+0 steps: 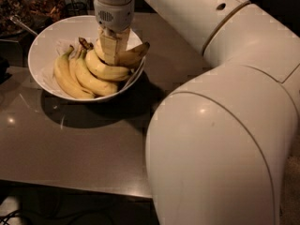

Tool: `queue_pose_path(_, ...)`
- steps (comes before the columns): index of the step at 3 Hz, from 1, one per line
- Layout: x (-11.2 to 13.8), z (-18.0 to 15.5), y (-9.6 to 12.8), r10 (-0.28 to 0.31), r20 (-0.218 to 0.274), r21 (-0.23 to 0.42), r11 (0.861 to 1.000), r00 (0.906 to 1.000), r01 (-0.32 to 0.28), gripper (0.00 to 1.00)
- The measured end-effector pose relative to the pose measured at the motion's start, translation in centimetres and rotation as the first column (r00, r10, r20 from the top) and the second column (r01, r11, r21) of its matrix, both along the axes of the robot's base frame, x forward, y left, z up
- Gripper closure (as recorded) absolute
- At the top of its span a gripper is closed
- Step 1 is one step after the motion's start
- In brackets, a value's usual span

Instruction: Pick banana from white bowl

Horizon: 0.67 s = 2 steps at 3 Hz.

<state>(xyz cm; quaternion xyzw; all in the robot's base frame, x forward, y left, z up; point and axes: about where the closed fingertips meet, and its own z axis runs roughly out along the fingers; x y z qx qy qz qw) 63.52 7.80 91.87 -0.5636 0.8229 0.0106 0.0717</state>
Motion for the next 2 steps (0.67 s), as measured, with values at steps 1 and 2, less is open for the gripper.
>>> queue_pose_path(1, -0.7, 1.8, 0.1, 0.066, 0.046, 0.073, 0.995, 0.9967, -0.069, 1.00)
queue_pose_path(2, -3.6, 5.4, -1.3, 0.160, 0.112, 0.177, 0.968, 0.9808, -0.178, 1.00)
